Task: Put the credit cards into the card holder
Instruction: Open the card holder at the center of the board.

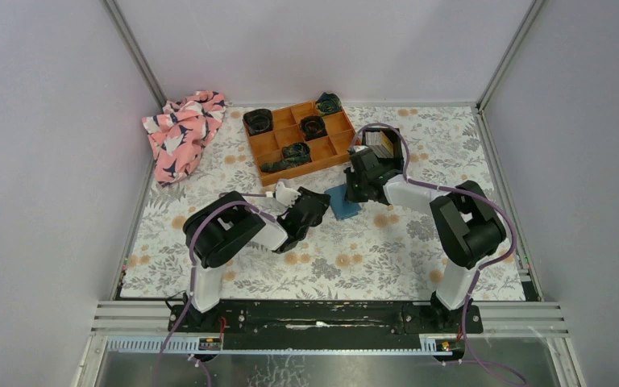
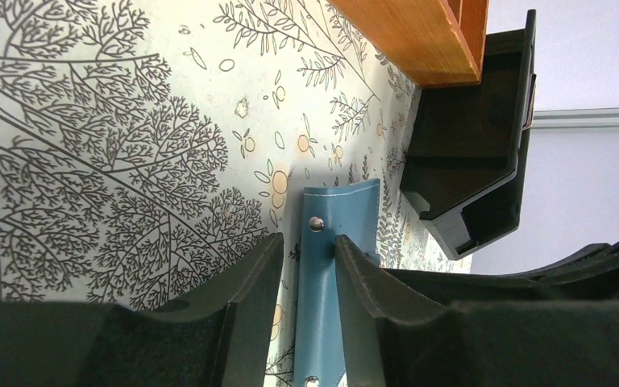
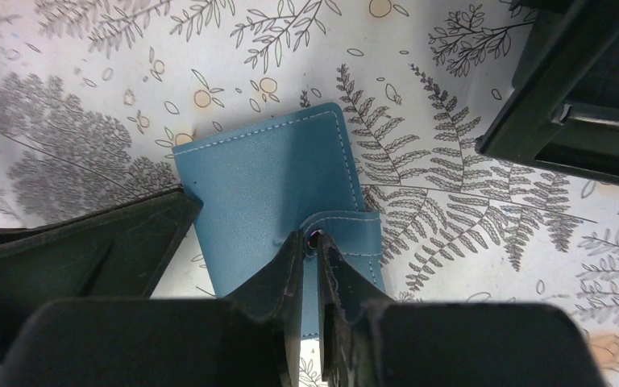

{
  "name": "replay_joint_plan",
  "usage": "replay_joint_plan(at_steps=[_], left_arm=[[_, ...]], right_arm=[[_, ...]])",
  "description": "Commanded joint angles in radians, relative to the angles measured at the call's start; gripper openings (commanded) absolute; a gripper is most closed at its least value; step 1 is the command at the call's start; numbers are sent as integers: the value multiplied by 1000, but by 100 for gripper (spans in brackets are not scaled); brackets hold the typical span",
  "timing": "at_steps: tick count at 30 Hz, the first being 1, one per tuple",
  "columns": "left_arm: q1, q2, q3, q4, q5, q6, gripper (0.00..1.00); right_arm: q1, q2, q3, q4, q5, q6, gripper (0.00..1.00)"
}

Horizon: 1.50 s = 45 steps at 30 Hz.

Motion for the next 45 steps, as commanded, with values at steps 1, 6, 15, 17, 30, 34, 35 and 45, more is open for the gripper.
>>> replay_joint_plan(at_steps=[1, 6, 15, 17, 30, 34, 35, 45], left_arm=[[-19, 167, -77, -559, 161, 80, 41], [-20, 188, -68, -558, 173, 87, 41], [-20, 196, -70, -560, 173, 85, 40], [-18, 191, -71, -564, 171, 84, 40], [-19, -100, -131, -740, 33, 82, 43], [-25, -187, -149, -788, 6, 85, 44], [-29, -206, -152, -799, 1, 86, 44], [-94, -334, -147, -931, -85, 89, 46]], right_arm=[[-52, -18, -80, 30, -213, 80, 0], [-103, -38, -146, 121, -343, 142, 0], [-194, -68, -238, 259, -501, 230, 0], [-197, -82, -233, 235, -487, 211, 0], [-200, -238, -237, 139, -394, 179, 0], [-200, -264, -250, 113, -346, 168, 0], [-200, -268, -255, 105, -333, 163, 0], [-204, -274, -309, 61, -185, 160, 4]])
